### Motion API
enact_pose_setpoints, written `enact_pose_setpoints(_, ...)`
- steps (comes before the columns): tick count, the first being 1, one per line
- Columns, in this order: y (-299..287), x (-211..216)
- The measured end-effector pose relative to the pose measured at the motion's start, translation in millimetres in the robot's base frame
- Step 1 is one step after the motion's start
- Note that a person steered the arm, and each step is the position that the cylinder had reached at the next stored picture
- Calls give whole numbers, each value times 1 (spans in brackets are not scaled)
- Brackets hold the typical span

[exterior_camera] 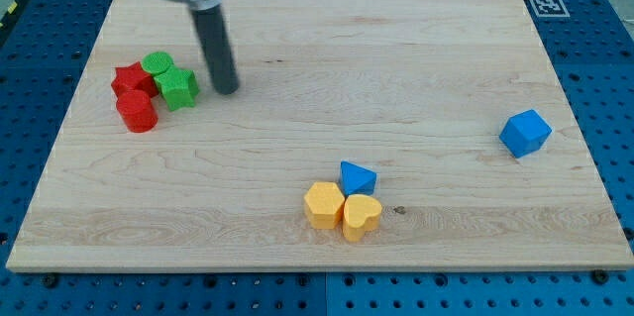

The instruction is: Move your arm to the blue cube

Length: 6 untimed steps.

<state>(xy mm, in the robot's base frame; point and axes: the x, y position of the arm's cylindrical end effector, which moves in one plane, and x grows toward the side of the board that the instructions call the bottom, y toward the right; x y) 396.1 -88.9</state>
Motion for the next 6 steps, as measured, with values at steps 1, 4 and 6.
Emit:
enact_pose_setpoints(1, 100, -28)
enact_pose_setpoints(4, 433, -10)
enact_pose_setpoints(6, 398, 98)
